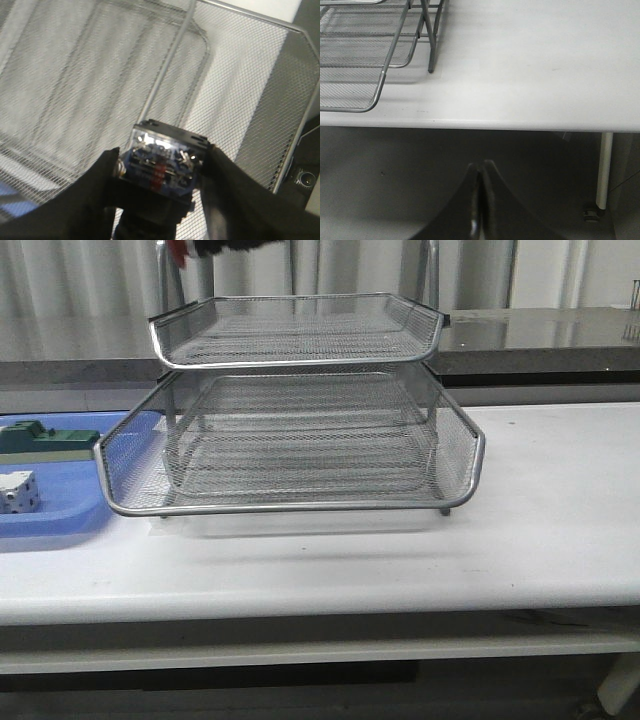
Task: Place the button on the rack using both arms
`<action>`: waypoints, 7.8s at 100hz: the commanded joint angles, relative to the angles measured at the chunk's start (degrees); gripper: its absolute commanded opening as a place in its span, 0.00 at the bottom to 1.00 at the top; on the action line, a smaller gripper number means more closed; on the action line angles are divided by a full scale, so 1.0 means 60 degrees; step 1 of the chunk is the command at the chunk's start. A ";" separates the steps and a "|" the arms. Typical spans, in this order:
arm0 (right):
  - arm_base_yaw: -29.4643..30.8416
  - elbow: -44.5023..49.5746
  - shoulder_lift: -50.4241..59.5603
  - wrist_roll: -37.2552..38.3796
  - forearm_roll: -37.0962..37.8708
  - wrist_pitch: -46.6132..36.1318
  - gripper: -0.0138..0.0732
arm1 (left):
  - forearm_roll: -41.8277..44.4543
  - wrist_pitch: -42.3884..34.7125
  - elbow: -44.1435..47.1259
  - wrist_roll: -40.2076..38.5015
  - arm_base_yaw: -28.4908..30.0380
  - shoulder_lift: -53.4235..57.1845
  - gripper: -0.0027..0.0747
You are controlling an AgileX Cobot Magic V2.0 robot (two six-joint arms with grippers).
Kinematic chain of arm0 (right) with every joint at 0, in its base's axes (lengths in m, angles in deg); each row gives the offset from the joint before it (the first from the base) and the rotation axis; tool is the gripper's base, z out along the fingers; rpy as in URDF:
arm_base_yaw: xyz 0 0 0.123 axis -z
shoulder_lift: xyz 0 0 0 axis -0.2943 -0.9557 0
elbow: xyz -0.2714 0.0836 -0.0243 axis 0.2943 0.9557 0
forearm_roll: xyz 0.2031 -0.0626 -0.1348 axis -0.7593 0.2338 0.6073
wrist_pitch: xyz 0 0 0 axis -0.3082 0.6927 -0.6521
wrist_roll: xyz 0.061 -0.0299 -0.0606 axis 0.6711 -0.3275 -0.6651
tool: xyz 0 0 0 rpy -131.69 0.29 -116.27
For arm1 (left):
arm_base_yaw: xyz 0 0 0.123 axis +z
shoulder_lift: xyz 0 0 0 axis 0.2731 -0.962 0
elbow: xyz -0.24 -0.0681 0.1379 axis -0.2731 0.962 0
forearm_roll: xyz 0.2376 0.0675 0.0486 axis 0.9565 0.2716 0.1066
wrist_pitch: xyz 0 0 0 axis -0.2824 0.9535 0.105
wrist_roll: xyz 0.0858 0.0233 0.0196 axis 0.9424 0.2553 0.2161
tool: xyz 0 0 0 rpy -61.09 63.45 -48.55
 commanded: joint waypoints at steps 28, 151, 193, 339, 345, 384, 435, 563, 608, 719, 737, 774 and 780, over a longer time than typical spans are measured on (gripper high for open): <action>-0.0012 -0.0299 -0.0089 -0.0034 0.0133 -0.0729 0.08 | -0.0213 0.0050 -0.0218 -0.0129 -0.0740 -0.1261 0.01; -0.0012 -0.0299 -0.0089 -0.0034 0.0133 -0.0729 0.08 | -0.0514 0.0050 -0.0236 -0.0129 -0.0740 -0.1777 0.57; -0.0012 -0.0299 -0.0089 -0.0034 0.0133 -0.0729 0.08 | -0.0611 0.0050 -0.0317 -0.1292 -0.0254 0.0010 0.56; -0.0012 -0.0299 -0.0089 -0.0034 0.0133 -0.0729 0.08 | -0.1961 -1.1090 1.3581 -0.1853 0.5086 1.1550 0.56; -0.0012 -0.0299 -0.0089 -0.0034 0.0133 -0.0729 0.08 | -0.2004 -1.1499 1.4161 -0.1853 0.5086 1.2122 0.56; -0.0012 -0.0299 -0.0089 -0.0034 0.0133 -0.0729 0.08 | -0.2884 -1.2311 1.6227 -0.1853 0.5086 1.5100 0.56; -0.0012 -0.0299 -0.0089 -0.0034 0.0133 -0.0729 0.08 | -0.2864 -1.2506 1.6682 -0.1853 0.5086 1.5786 0.52; -0.0072 -0.0299 -0.2618 -0.0725 -0.3427 -0.2293 0.08 | -0.2864 -1.2506 1.6682 -0.1853 0.5086 1.5786 0.01; -0.0252 -0.0299 -0.6591 -0.3664 -0.6994 -0.3112 0.08 | -0.2864 -1.2506 1.6682 -0.1853 0.5086 1.5786 0.01; -0.4063 -0.2037 -1.2057 -0.3989 -0.8153 -0.7049 0.08 | -0.2864 -1.2506 1.6682 -0.1853 0.5086 1.5786 0.01; -0.4063 -0.2619 -1.2429 -0.3989 -0.7828 -0.7456 0.08 | -0.2864 -1.2506 1.6682 -0.1853 0.5086 1.5786 0.01; -0.3572 -0.3955 -1.3259 -0.3989 -0.6934 -0.8216 0.08 | -0.2864 -1.2506 1.6682 -0.1853 0.5086 1.5786 0.01; -0.3398 -0.4140 -1.3370 -0.3989 -0.6791 -0.8229 0.08 | -0.2864 -1.2506 1.6682 -0.1853 0.5086 1.5786 0.01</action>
